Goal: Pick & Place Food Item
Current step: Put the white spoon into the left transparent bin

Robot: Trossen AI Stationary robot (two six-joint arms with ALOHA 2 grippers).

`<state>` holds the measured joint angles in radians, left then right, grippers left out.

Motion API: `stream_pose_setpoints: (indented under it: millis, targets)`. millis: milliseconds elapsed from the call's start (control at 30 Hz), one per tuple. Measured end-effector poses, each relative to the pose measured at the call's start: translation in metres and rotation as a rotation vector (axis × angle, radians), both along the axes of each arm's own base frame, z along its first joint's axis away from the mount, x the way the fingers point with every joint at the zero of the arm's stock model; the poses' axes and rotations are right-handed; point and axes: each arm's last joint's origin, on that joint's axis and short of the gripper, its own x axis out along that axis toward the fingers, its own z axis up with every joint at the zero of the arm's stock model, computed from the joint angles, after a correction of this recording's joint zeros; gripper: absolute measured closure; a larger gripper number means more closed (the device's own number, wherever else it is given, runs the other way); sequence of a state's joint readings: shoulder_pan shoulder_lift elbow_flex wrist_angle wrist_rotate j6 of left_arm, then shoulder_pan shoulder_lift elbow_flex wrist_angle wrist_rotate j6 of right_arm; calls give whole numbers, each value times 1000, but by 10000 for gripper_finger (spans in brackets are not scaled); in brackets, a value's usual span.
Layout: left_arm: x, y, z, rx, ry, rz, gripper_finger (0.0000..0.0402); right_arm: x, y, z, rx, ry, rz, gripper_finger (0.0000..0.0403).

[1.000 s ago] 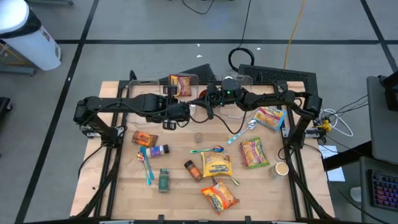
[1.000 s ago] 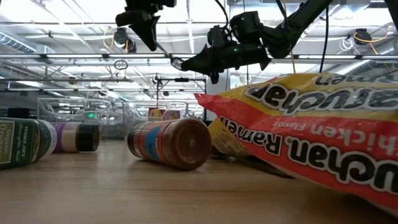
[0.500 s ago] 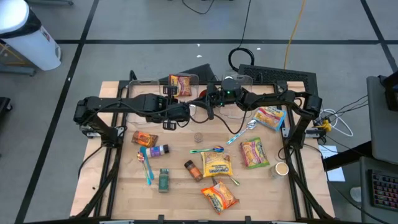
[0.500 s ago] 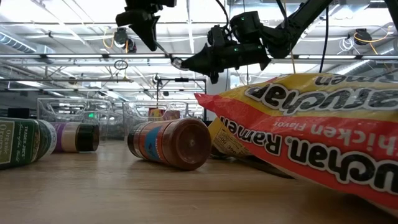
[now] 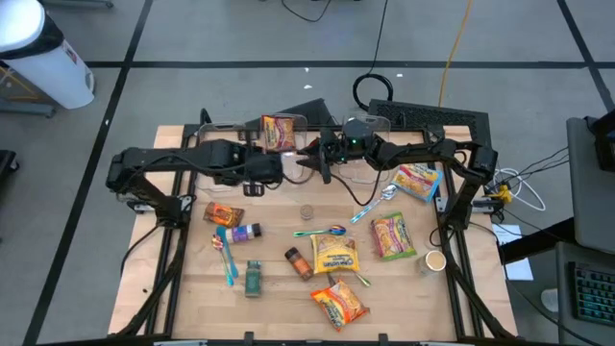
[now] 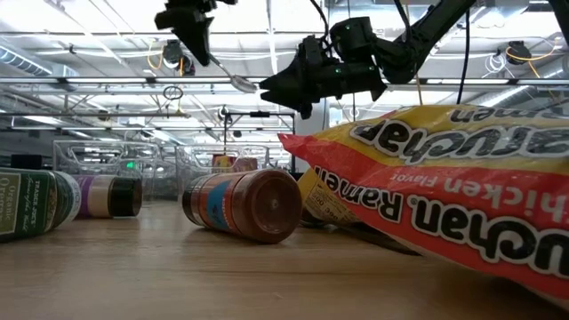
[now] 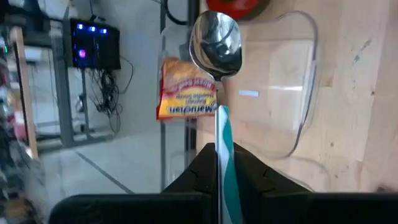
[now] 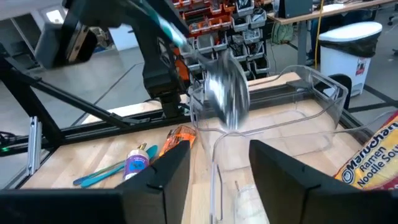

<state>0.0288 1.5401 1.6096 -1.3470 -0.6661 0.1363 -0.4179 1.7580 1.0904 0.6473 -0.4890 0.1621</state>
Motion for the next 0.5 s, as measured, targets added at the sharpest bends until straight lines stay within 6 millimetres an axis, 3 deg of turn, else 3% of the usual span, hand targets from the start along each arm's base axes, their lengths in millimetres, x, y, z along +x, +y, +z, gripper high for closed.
stream_pose_setpoints:
  millis: [333,500]
  targets:
    - [-76,-3,48,-70,-267,186,379,-5,-9,9,19,-87,35,232]
    - [-112,-8,58,-122,-447,287,379,-8,-17,12,6,-118,12,232]
